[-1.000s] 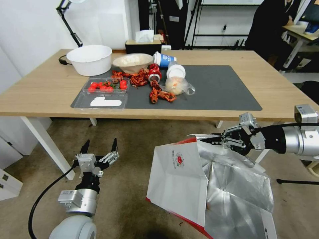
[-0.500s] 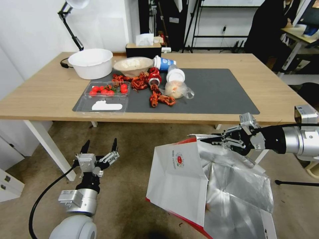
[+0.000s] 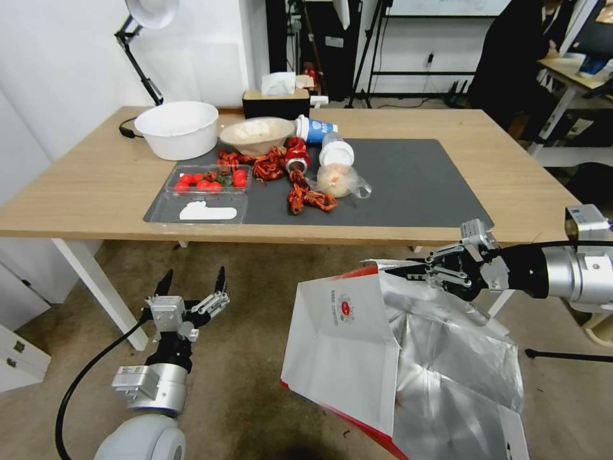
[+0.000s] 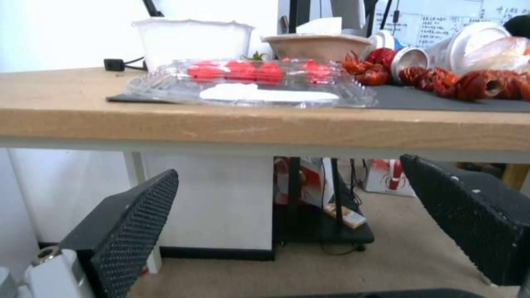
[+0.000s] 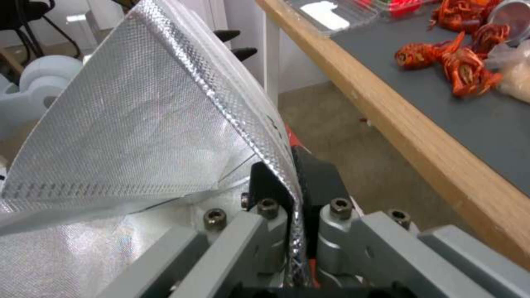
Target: Pick up the food delivery bag from the floor and place it on the table.
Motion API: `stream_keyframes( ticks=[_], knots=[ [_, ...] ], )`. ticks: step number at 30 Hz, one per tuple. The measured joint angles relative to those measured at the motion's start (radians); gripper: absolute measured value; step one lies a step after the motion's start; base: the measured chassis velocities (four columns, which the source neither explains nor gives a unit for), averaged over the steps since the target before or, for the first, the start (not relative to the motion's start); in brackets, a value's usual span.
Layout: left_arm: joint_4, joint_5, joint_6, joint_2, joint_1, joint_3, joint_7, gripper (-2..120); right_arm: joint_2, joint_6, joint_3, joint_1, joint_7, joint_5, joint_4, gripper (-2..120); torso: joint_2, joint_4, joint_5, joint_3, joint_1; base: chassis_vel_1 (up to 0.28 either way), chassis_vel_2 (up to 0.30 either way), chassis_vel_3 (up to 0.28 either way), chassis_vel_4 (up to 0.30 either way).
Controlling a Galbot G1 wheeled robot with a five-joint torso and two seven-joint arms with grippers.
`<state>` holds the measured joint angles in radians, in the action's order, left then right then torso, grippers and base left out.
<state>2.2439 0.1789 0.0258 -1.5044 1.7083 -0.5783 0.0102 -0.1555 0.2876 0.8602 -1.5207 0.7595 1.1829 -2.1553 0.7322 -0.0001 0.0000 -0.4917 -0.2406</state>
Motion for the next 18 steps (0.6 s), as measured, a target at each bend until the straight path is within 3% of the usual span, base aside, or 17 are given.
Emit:
stream_keyframes(
  ticks=[18],
  knots=[
    [0.001, -0.001, 0.0, 0.0, 0.002, -0.001, 0.001, 100, 0.003, 0.0, 0.0, -0.001, 0.001, -0.002, 0.0, 0, 0.075, 0.0, 0.0, -0.044, -0.031, 0.0, 0.0, 0.0, 0.0]
  ],
)
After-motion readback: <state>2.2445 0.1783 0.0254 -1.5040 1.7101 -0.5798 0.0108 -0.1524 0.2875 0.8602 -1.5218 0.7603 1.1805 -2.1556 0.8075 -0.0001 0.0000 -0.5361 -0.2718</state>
